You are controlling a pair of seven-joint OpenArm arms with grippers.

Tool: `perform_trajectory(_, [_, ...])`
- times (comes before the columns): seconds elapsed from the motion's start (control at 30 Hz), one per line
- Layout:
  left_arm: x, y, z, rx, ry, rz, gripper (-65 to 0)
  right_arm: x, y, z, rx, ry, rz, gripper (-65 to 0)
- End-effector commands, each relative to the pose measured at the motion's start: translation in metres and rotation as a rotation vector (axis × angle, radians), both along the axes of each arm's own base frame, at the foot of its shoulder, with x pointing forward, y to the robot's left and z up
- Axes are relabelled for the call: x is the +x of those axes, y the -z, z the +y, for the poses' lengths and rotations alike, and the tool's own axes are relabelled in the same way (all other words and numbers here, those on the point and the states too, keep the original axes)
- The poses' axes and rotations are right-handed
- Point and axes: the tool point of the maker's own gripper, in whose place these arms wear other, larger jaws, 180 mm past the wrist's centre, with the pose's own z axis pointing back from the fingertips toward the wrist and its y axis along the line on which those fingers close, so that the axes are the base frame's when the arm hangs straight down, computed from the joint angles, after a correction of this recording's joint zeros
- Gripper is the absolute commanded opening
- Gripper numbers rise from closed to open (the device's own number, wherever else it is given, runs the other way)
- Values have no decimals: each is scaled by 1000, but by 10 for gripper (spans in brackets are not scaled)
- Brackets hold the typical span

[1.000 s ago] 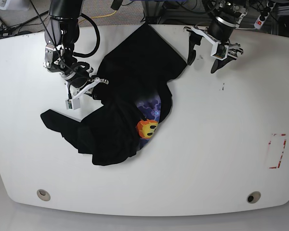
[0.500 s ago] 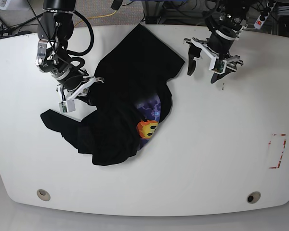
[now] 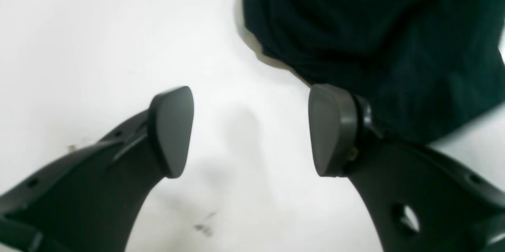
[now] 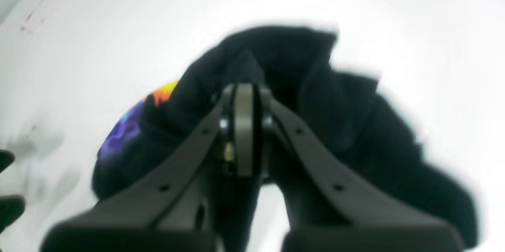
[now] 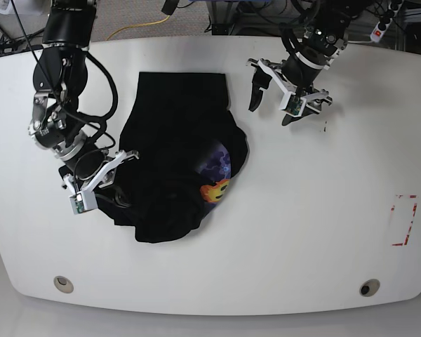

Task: Fold the T-shirt properly
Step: 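Pull the grasped shirt apart, right gripper and left gripper diverging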

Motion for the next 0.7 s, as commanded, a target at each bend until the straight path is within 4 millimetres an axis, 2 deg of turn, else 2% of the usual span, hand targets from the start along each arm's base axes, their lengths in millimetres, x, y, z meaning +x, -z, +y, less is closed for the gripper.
perform_trajectory(0.0, [4,-11,-4,-15,15,-42,-222,18,-41,0,-13,-17,-120,-650])
perform_trajectory(0.2, [-11,-11,-29,-45,172,-33,-222,46,-99,7,-84,-71,-257,-650])
perform_trajectory(0.33, [-12,-11,-31,-48,182,-33,-222,61,-128,10,-129,-98,-315,-650])
perform_trajectory(0.53, [0,-19,-32,-46,186,-69,-222,79,-173,14,-167,-115,-403,-650])
perform_trajectory(0.67, [8,-13,-31,-38,183,-64,-222,86,-196,16,-208,-132,-447,-650])
